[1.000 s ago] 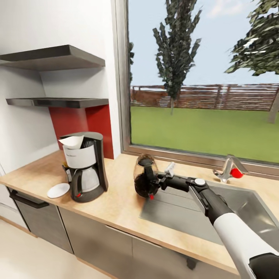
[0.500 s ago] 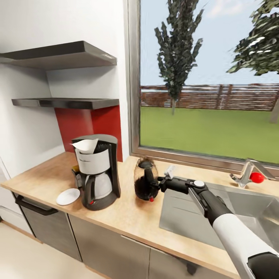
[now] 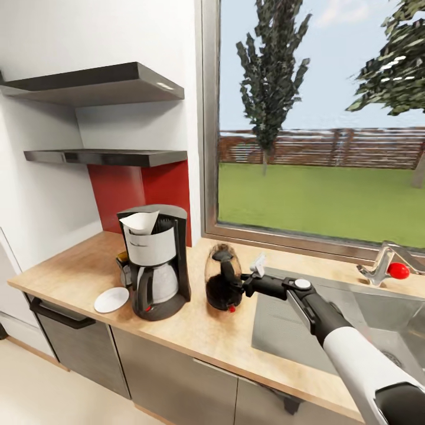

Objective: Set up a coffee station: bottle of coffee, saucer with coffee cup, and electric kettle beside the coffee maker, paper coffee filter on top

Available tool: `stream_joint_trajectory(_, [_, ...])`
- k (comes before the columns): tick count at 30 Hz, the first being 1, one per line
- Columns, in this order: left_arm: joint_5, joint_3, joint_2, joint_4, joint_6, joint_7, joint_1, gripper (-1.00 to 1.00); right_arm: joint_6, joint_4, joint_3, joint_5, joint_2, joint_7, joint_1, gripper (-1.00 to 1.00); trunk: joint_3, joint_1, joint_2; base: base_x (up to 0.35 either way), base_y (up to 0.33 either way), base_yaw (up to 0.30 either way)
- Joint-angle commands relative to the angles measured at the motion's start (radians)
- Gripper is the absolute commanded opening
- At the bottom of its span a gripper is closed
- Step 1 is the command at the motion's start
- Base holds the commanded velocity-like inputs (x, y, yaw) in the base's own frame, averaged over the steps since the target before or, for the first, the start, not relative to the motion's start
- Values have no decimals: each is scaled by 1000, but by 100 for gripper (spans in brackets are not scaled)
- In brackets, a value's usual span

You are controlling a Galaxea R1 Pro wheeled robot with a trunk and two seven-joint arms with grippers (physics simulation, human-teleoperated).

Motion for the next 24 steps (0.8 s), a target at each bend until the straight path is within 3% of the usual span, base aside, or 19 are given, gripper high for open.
stream_joint_trajectory(1, [-10, 8, 0, 2, -5, 5, 0, 100, -23, 15, 4, -19, 1, 0, -1, -100, 0, 0, -1, 0, 0, 0])
stream_joint_trajectory(7, [-10, 8, 1, 2, -5, 5, 0, 100, -89, 63, 2, -17, 35, -2, -1, -100, 0, 0, -1, 12, 20, 0])
stream_joint_trajectory(13, [-10, 8, 1, 2, -5, 5, 0, 100, -90, 70, 1, -17, 37, -2, -1, -100, 0, 0, -1, 106, 194, 0])
stream_joint_trajectory(24, [-10, 8, 0, 2, -5, 5, 0, 100, -93, 80, -1, -17, 37, -20, -1, -100, 0, 0, -1, 14, 18, 0])
